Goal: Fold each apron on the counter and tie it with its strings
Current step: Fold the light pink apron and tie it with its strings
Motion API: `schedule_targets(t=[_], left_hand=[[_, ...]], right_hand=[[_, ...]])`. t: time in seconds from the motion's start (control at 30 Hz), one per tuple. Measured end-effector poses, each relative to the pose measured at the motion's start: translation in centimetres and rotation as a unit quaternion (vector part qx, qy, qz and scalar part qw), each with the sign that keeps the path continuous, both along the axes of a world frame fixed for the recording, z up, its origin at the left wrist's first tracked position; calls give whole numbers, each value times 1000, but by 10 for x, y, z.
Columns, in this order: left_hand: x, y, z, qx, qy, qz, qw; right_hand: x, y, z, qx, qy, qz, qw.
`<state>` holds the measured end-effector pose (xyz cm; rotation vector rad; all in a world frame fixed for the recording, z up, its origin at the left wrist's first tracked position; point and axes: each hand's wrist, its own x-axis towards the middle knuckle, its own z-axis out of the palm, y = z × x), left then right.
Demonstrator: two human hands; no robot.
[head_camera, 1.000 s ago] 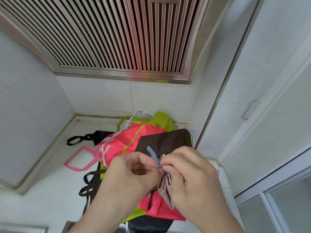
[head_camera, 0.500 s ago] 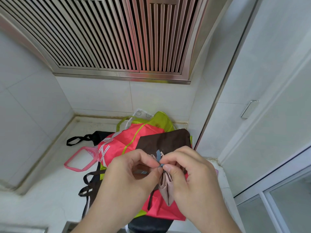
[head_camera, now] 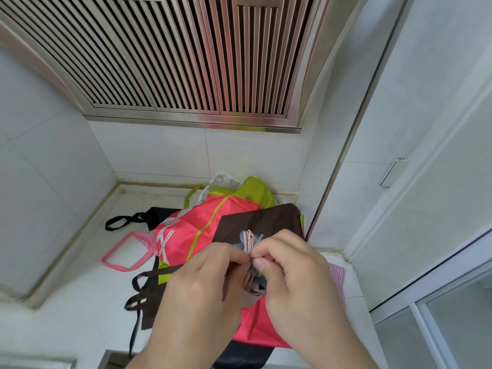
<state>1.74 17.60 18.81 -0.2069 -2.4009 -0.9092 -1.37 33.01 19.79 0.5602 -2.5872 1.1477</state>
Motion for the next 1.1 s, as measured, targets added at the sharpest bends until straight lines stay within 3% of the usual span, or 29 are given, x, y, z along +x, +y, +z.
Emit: schedule_targets(t=[0.33,0.5,0.7,0.9,1.1], left_hand=[[0,0,1,-12,-22,2,1000],[-2,-2,8,8,-45,-21,999],[-2,1,5,135,-103,-33,985],[2,-3,6,147,-101,-55,982],[1,-9,18,173,-125,-78,974]], right_hand=[[3,-3,3,-117,-161,5,980],[4,-4,2,-194,-267,1,944],[0,-7,-3,-222,-288,-10,932],[3,-7,-2,-265,-327,-11,907],[3,-9,0,-281,-310,-16,908]])
